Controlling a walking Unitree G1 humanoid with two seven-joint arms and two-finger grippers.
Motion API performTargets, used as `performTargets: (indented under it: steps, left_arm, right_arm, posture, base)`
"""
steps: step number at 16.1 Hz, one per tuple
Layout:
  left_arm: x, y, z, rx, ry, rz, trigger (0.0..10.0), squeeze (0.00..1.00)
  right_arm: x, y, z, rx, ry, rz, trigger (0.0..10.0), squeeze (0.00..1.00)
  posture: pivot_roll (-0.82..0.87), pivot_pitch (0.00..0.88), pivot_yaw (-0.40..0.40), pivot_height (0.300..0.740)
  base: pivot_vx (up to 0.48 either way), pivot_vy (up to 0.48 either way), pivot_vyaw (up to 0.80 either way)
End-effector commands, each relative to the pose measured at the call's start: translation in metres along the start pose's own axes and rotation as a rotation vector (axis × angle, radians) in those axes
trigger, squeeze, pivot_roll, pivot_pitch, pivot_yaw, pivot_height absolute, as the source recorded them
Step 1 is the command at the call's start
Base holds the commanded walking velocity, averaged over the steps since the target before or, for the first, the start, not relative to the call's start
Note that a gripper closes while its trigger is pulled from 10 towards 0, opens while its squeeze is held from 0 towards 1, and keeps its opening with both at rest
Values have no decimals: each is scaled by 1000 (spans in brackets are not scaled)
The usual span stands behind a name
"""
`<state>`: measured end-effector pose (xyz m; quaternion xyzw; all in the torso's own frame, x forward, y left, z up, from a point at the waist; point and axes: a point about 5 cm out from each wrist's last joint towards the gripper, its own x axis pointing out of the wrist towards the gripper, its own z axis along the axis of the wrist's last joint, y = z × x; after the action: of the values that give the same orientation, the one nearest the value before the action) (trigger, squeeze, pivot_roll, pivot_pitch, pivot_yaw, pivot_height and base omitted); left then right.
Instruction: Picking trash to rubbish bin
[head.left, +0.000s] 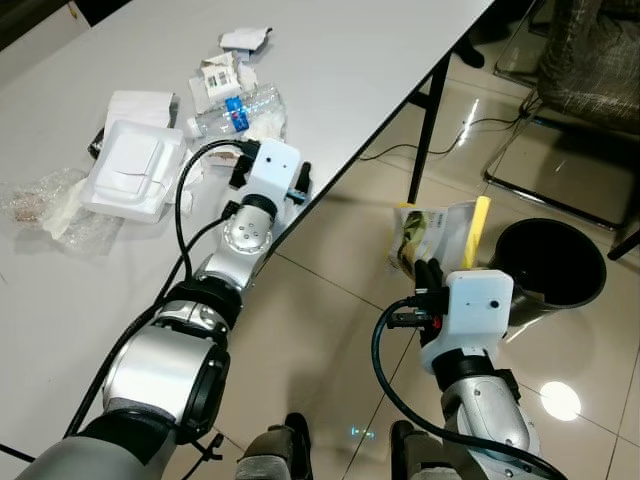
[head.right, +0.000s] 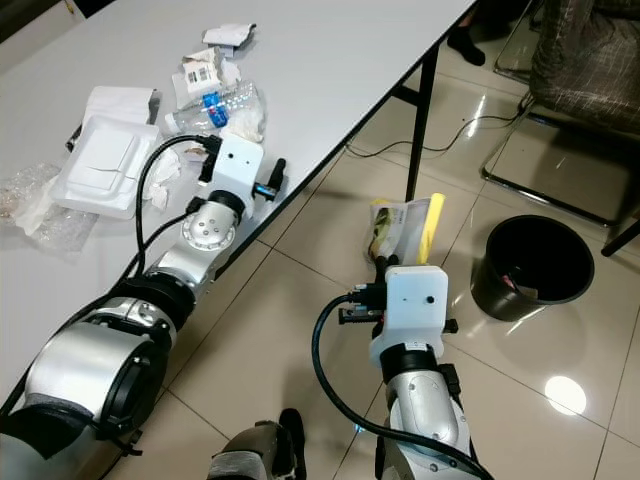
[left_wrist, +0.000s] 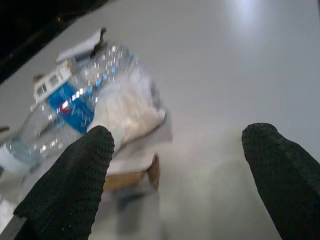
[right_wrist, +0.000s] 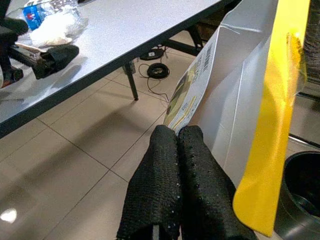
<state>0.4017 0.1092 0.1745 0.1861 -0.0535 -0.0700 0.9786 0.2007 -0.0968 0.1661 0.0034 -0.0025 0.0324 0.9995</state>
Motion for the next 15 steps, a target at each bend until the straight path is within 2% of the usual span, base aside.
performTargets:
  steps: [1, 6, 7, 15]
  left_arm:
    - [1, 10, -3, 9, 33, 33, 10000, 0]
    - [-1, 13, -17, -4, 154, 9, 10000, 0]
    - [-1, 13, -17, -4, 154, 9, 10000, 0]
    - [-14, 21, -47, 65, 299, -13, 10000, 0]
  right_arm:
    - [-6, 10, 4, 56, -2, 21, 10000, 0]
    - [-7, 12, 4, 52, 8, 41, 10000, 0]
    - [-7, 12, 4, 52, 8, 41, 10000, 0]
    - [-6, 17, 3, 53, 20, 62, 10000, 0]
  posture:
    - [-58, 285, 141, 740]
    - [-60, 295, 126, 740]
    - [-60, 295, 126, 740]
    - [-57, 304, 120, 740]
  base:
    - [0, 0, 0]
    - [0, 0, 0]
    - [0, 0, 0]
    - [0, 0, 0]
